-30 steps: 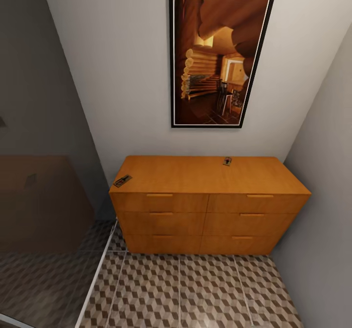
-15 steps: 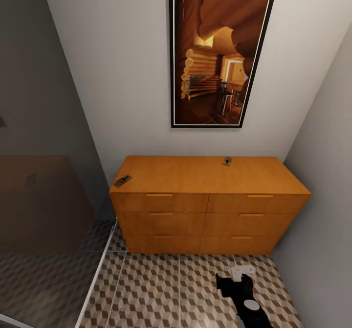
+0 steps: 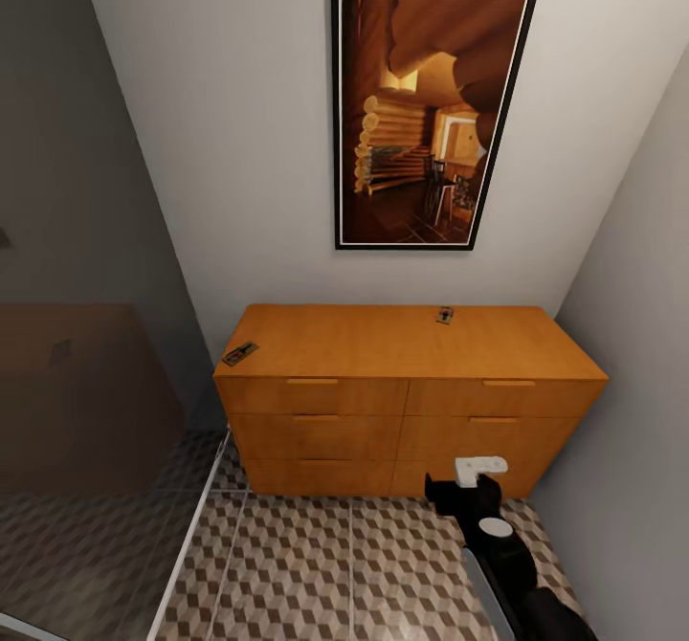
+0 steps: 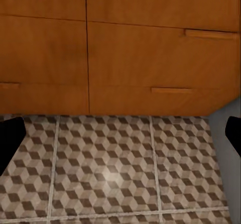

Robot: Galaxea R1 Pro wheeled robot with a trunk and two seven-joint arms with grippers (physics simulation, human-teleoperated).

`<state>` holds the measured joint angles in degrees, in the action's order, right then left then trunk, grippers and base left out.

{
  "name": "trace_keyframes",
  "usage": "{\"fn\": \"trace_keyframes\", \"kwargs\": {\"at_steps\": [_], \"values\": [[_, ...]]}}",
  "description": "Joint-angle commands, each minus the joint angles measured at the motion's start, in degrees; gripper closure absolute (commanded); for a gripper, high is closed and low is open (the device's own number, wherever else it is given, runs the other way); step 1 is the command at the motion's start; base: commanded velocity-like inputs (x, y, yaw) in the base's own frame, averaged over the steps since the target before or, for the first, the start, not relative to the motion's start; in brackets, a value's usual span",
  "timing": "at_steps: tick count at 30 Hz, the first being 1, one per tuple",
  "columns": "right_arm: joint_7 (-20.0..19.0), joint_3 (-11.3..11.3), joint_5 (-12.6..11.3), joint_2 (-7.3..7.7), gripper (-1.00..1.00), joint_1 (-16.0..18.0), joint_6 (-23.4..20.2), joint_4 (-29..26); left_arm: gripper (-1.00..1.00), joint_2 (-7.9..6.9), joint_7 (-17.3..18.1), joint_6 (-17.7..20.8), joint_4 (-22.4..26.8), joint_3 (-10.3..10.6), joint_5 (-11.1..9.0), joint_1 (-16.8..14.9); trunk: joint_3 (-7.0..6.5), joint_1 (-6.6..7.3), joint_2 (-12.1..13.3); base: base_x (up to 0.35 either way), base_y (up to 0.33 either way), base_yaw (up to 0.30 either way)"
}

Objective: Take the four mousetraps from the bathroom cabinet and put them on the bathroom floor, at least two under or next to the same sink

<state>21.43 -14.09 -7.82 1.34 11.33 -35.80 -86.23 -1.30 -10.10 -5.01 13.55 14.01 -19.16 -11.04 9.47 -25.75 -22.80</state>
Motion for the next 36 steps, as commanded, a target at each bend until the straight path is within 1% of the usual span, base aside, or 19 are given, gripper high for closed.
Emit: {"fn": "trace_keyframes", "kwargs": {"at_steps": [1, 2, 4, 6, 8, 9, 10, 11, 15, 16, 18, 19, 22, 26, 27, 33, 34, 36], "values": [[0.8, -0.2, -0.6, 0.06, -1.00, 0.6, -0.8, -0.3, -1.00, -0.03, -0.3, -0.2, 0.0, 0.5, -0.5, 0.0, 0.12, -0.03, -0.1, 0.000, 0.000, 0.000], [1.5, -0.2, -0.6, 0.06, -1.00, 3.8, -4.8, -0.7, -1.00, -0.02, -0.3, -0.2, -0.1, 0.5, -0.5, 0.0, 0.12, -0.03, -0.1, 0.000, 0.000, 0.000], [1.6, -0.2, -0.6, 0.06, -1.00, 5.3, -6.4, -0.8, -1.00, -0.02, -0.3, -0.2, -0.1, 0.5, -0.5, 0.0, 0.12, -0.03, -0.1, 0.000, 0.000, 0.000], [1.8, -0.1, -0.6, 0.06, -1.00, 9.3, -9.4, -0.9, -1.00, 0.04, -0.3, -0.2, -0.2, 0.5, -0.5, 0.0, 0.12, -0.03, -0.1, 0.000, 0.000, 0.000], [1.8, -0.1, -0.5, 0.06, -1.00, 11.8, -11.0, -0.9, -1.00, 0.05, -0.3, -0.2, -0.2, 0.5, -0.5, 0.0, 0.12, -0.03, -0.1, 0.000, 0.000, 0.000], [1.8, -0.1, -0.5, 0.06, -1.00, 14.4, -12.7, -0.9, -1.00, 0.08, -0.3, -0.2, -0.2, 0.5, -0.5, 0.0, 0.12, -0.03, -0.1, 0.000, 0.000, 0.000], [1.8, -0.1, -0.5, 0.06, -1.00, 15.7, -13.6, -0.9, -1.00, 0.11, -0.3, -0.2, -0.2, 0.5, -0.5, 0.0, 0.12, -0.03, -0.1, 0.000, 0.000, 0.000], [1.8, -0.1, -0.5, 0.06, -1.00, 18.3, -15.4, -0.8, -1.00, 0.19, -0.3, -0.2, -0.2, 0.5, -0.5, 0.0, 0.12, -0.03, -0.1, 0.000, 0.000, 0.000], [1.8, -0.1, -0.5, 0.06, -1.00, 23.7, -18.3, -0.5, -1.00, 0.33, -0.3, -0.2, -0.4, 0.5, -0.5, 0.0, 0.12, -0.03, -0.1, 0.000, 0.000, 0.000], [1.9, -0.1, -0.5, 0.06, -1.00, 26.5, -19.0, -0.2, -1.00, 0.38, -0.3, -0.2, -0.5, 0.5, -0.5, 0.0, 0.12, -0.03, -0.1, 0.000, 0.000, 0.000], [1.9, -0.1, -0.5, 0.06, -1.00, 29.3, -19.6, 0.5, -1.00, 0.43, -0.3, -0.2, -0.6, 0.5, -0.5, 0.0, 0.12, -0.03, -0.1, 0.000, 0.000, 0.000], [1.9, -0.1, -0.5, 0.06, -1.00, 32.2, -20.0, 1.6, -1.00, 0.51, -0.3, -0.2, -0.7, 0.5, -0.5, 0.0, 0.12, -0.03, -0.1, 0.000, 0.000, 0.000], [1.9, -0.1, -0.6, 0.06, -1.00, 36.9, -20.3, 4.4, -1.00, 0.64, -0.3, -0.2, -0.7, 0.5, -0.5, 0.0, 0.12, -0.03, -0.1, 0.000, 0.000, 0.000], [1.9, -0.1, -0.6, 0.06, -1.00, 43.5, -20.4, 10.5, -1.00, 0.72, -0.3, -0.2, -0.8, 0.5, -0.5, 0.0, 0.12, -0.03, -0.1, 0.000, 0.000, 0.000], [1.9, 0.0, -0.6, 0.06, -1.00, 46.9, -20.4, 14.4, -1.00, 0.74, -0.3, -0.2, -0.8, 0.5, -0.5, 0.0, 0.12, -0.03, -0.1, 0.000, 0.000, 0.000], [1.6, 0.1, -0.8, 0.10, -1.00, 58.1, -20.1, 29.4, -1.00, 0.77, -0.2, -0.2, -0.8, 0.5, -0.5, 0.0, 0.12, -0.03, -0.1, 0.000, 0.000, 0.000], [1.5, 0.4, -0.9, 0.08, -1.00, 61.4, -19.8, 34.8, -1.00, 0.77, -0.2, -0.2, -0.8, 0.5, -0.5, 0.0, 0.12, -0.03, -0.1, 0.000, 0.000, 0.000], [1.4, 0.8, -1.2, 0.08, -1.00, 64.0, -19.0, 39.8, -1.00, 0.77, -0.2, -0.2, -0.8, 0.5, -0.5, 0.0, 0.12, -0.03, -0.1, 0.000, 0.000, 0.000]]}}
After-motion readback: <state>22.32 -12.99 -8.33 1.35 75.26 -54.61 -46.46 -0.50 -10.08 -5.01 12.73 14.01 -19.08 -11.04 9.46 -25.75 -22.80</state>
